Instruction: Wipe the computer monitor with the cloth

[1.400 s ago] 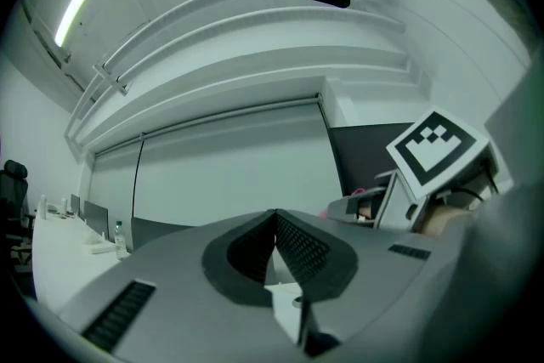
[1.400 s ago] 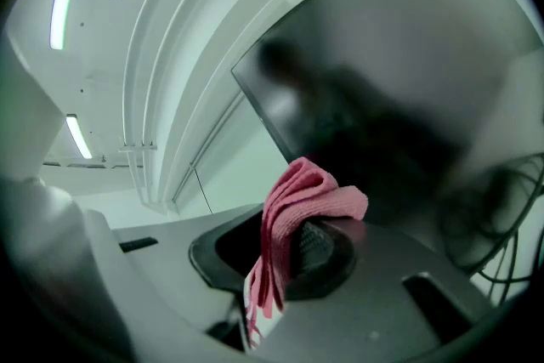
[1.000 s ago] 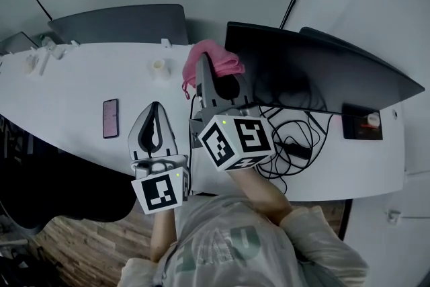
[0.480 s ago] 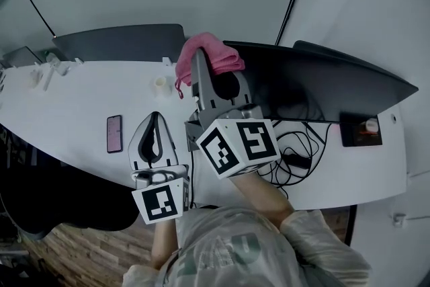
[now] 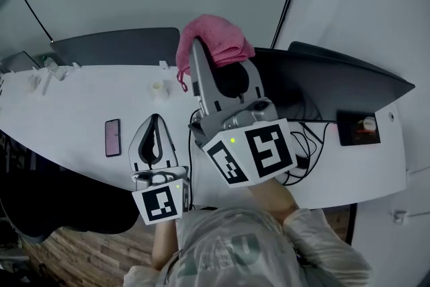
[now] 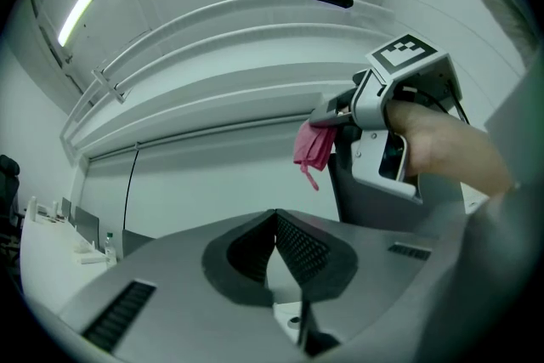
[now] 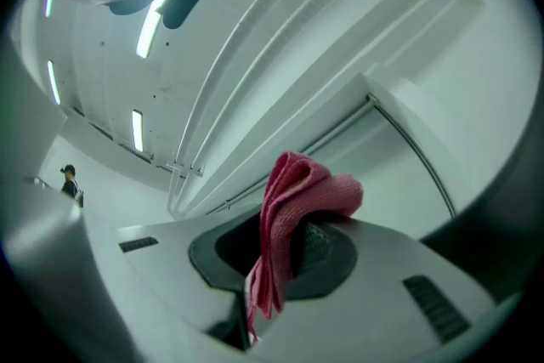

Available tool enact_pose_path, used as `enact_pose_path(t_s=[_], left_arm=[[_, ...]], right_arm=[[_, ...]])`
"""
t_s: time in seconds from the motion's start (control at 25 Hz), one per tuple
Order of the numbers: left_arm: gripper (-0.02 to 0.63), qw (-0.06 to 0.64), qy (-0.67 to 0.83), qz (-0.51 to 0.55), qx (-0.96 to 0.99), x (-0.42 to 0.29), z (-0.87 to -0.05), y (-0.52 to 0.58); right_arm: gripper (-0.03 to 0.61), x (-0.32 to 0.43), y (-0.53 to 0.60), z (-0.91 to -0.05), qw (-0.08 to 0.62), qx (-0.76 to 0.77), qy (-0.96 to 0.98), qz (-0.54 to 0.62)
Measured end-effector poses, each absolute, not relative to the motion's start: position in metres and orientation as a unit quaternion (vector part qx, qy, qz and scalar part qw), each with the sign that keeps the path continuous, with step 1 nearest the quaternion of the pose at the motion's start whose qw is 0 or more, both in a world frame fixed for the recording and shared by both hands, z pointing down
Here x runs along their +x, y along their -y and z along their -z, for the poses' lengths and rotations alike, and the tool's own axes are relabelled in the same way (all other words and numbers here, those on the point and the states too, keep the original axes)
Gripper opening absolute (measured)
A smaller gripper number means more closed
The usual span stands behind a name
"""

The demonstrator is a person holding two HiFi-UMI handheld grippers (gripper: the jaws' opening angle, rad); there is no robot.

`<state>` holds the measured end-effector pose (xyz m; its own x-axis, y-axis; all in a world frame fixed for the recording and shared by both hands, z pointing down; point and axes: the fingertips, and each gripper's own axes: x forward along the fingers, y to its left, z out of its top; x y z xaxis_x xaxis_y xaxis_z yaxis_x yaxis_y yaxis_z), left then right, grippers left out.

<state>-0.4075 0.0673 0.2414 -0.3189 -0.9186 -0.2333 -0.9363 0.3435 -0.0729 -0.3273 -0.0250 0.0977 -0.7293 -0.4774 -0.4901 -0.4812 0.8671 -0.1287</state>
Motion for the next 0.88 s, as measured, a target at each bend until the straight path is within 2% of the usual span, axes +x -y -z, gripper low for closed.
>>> enact_pose_path(t_s=[0.4, 0.52, 0.72, 0.88], left_arm=[[0.014, 0.125, -0.793, -0.049, -0.594, -0.398, -0.235, -0.053], [0.015, 0.124, -0.786, -0.056, -0.603, -0.393, -0.233, -0.047], [0.015, 0.118, -0.778, -0.059, -0.614, -0.387, -0.234, -0.038], [0.015, 0.109, -0.78, -0.046, -0.615, -0.389, -0.24, -0.037]], right_arm=[[0.058, -0.254, 0.045, -0.038, 0.226, -0.396, -0.852, -0.257], [0.058, -0.256, 0.05, -0.042, 0.165, -0.419, -0.839, -0.305], [0.058, -0.294, 0.052, -0.095, 0.008, -0.373, -0.856, -0.357], [0.058, -0.323, 0.038, -0.119, -0.002, -0.33, -0.872, -0.362]])
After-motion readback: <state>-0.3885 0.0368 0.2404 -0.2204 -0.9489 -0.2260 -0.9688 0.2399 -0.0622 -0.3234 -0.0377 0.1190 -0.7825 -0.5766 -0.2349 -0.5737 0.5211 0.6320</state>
